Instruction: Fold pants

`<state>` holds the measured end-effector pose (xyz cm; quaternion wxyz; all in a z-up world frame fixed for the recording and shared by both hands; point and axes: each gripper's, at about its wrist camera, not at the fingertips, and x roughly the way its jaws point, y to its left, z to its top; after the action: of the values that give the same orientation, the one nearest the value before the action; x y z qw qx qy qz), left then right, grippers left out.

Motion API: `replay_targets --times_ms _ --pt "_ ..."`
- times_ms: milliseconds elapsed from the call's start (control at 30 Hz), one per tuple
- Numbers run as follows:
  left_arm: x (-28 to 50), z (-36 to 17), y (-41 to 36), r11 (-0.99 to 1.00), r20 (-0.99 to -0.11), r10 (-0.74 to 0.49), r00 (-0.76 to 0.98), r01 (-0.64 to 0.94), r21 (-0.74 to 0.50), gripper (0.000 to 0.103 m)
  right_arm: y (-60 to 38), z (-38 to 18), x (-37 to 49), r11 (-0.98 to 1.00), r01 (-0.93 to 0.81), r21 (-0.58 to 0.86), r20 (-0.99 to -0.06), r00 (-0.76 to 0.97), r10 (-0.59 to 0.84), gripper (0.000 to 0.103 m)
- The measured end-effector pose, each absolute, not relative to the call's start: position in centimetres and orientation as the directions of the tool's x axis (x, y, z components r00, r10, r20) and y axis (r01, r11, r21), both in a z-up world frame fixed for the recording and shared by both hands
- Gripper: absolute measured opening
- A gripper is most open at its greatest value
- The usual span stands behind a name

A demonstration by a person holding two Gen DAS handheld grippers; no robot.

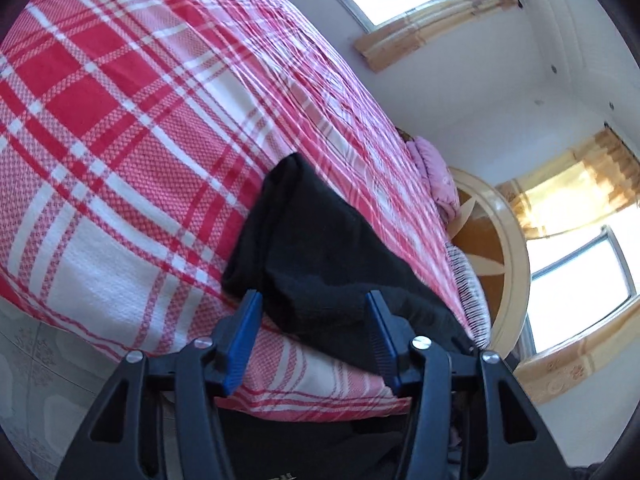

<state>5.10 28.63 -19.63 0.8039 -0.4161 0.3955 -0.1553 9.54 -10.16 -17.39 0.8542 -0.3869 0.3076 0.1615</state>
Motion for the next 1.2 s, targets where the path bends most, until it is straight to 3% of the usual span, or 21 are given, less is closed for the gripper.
replay_targets --times_ms 300,433,467,500,533,567,600,967,1200 --pt "5.4 -19.0 28.0 0.585 -0.493 -0.585 0.644 -0.085 -0.806 0.054 -10.8 -17.7 9.6 0.639 -0.489 -0.593 -0.626 0.780 0.015 0.065" --pt "6.1 -19.9 27.4 0.578 -0.510 -0.595 0.621 -0.111 -0.809 0.054 -10.6 -18.2 10.3 0.642 -0.502 -0.579 -0.649 0.761 0.010 0.038" --pt "6.3 -19.7 27.3 0.596 -0.521 -0.583 0.624 -0.106 -0.796 0.044 -10.7 -18.1 10.6 0.661 -0.507 -0.553 -0.662 0.749 0.020 0.031" --pt "6.6 -19.5 27.2 0.612 -0.529 -0.577 0.622 -0.099 -0.784 0.024 -10.8 -18.0 10.8 0.667 -0.507 -0.546 -0.665 0.746 0.023 0.030" --pt "6.8 -19.4 27.2 0.615 -0.531 -0.578 0.620 -0.096 -0.782 0.016 -10.7 -18.0 10.9 0.666 -0.507 -0.547 -0.665 0.746 0.021 0.024" --pt "7.1 -19.2 27.4 0.614 -0.526 -0.579 0.622 -0.092 -0.784 0.013 -10.7 -18.1 11.1 0.664 -0.511 -0.545 -0.672 0.740 0.018 0.011" --pt "7.4 -18.9 27.6 0.619 -0.525 -0.575 0.627 -0.086 -0.781 0.011 -10.7 -18.1 11.3 0.669 -0.515 -0.536 -0.681 0.732 0.018 0.006" --pt "10.0 -17.2 29.1 0.643 -0.486 -0.570 0.662 -0.008 -0.766 0.008 -11.9 -13.4 9.6 0.758 -0.494 -0.426 -0.677 0.730 0.096 0.002" --pt "8.9 -20.1 29.6 0.685 -0.539 -0.553 0.636 -0.022 -0.728 0.008 -11.4 -16.6 7.0 0.714 -0.565 -0.413 -0.746 0.660 0.090 0.002"
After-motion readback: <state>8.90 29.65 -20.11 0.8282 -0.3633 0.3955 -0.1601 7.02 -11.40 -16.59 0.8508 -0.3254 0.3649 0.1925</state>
